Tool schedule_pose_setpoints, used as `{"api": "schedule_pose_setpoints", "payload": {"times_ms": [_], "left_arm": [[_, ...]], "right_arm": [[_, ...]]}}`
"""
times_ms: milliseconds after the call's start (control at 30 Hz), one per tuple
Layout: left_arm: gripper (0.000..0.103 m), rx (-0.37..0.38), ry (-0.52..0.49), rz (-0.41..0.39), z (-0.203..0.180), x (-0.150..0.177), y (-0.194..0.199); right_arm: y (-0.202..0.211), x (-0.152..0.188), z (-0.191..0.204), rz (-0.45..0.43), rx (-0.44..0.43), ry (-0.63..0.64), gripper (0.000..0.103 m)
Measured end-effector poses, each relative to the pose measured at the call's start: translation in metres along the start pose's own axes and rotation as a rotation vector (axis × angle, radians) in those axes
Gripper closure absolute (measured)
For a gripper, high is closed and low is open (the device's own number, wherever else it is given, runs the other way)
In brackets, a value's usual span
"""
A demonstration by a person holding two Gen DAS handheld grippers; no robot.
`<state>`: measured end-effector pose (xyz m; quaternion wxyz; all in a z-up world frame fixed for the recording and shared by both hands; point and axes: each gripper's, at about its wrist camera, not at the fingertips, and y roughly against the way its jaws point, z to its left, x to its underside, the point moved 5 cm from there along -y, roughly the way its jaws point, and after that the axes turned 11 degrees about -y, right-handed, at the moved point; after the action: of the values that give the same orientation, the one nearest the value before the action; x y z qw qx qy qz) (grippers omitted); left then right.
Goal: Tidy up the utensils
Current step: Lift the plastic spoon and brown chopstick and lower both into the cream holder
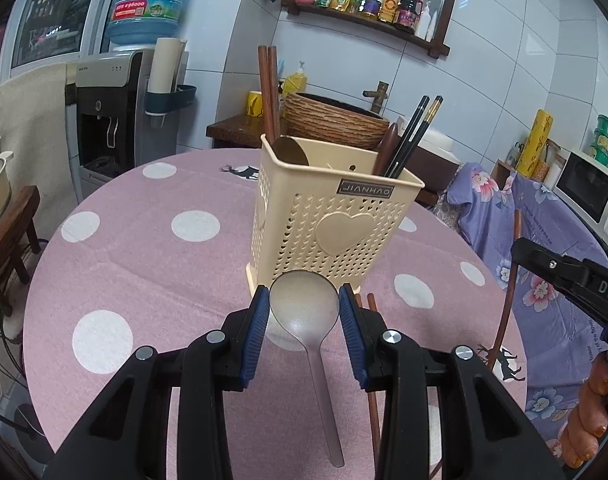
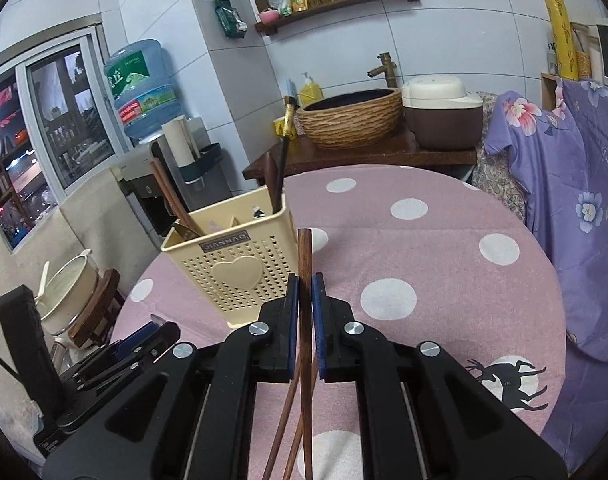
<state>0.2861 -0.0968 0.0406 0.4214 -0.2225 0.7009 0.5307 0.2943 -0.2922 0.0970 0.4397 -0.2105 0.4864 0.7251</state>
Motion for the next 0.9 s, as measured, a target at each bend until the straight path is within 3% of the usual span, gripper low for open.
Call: {"api": "schedule_pose_setpoints", "payload": {"times_ms": [500,700,900], "left_arm": [[0.067,0.017,-0.014,-0.078,0.006,-0.047,0.02],[0.067,-0.012,-0.019,-0.158,0.014,-0.095,0.03],[0.067,-0.092,-0.033,-0.285,0.018,-0.163,0.044]], "right_arm": [[0.032,-0.037,0.032,-0.058,-0.053,0.069,0.095],[0.039,-0.07,0.059,-0.098,-0.087,0.098,0.095],[0.045,-0.133,0.093,-0.214,-0.123,0.106,0.095]]}}
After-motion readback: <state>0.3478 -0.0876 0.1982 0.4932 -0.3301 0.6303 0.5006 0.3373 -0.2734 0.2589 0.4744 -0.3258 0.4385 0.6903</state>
